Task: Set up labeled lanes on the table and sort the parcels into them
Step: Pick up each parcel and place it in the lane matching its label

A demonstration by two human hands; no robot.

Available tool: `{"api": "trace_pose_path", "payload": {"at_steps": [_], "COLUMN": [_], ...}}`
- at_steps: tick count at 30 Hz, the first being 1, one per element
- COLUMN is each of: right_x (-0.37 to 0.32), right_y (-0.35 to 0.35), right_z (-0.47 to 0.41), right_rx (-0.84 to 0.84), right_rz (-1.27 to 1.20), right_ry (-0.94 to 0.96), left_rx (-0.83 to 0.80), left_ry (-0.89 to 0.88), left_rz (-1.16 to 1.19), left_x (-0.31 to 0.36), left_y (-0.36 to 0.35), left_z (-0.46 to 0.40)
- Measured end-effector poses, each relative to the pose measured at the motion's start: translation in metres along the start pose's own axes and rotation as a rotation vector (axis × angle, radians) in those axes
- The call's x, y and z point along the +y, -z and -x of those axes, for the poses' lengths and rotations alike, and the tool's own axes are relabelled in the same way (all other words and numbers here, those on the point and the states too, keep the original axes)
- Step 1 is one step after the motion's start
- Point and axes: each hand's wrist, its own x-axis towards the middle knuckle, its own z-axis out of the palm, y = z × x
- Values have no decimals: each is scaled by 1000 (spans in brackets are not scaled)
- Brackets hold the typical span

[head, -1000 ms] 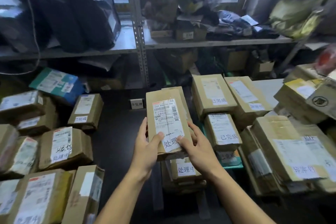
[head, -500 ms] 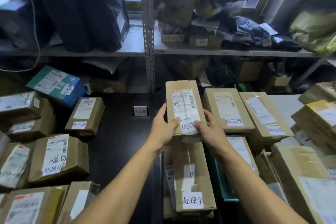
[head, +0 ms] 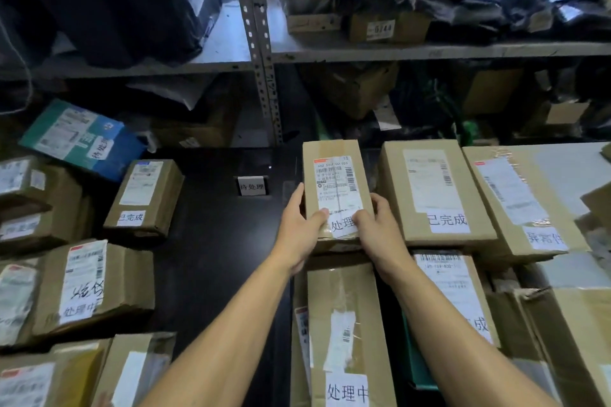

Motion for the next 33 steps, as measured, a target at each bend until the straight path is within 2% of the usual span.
{"api": "trace_pose_path", "payload": {"at_steps": [6, 9, 19, 25, 33], "right_x": [5, -1, -24, -33, -24], "right_y": [-3, -7, -17, -33, -85], "right_z": [6, 15, 64, 106, 164], "right_rx": [31, 89, 223, 261, 170], "right_rz": [93, 147, 392, 278, 355], "right_ry": [-20, 13, 431, 344, 443], "left_rx": [56, 32, 97, 165, 149], "left_ry": [25, 31, -101, -209, -288], "left_rz": [-33, -85, -271, -280, -346], "left_x": [-19, -16, 7, 27, 21], "left_y": [0, 1, 28, 79, 129], "left_z": [3, 3, 36, 76, 129]}}
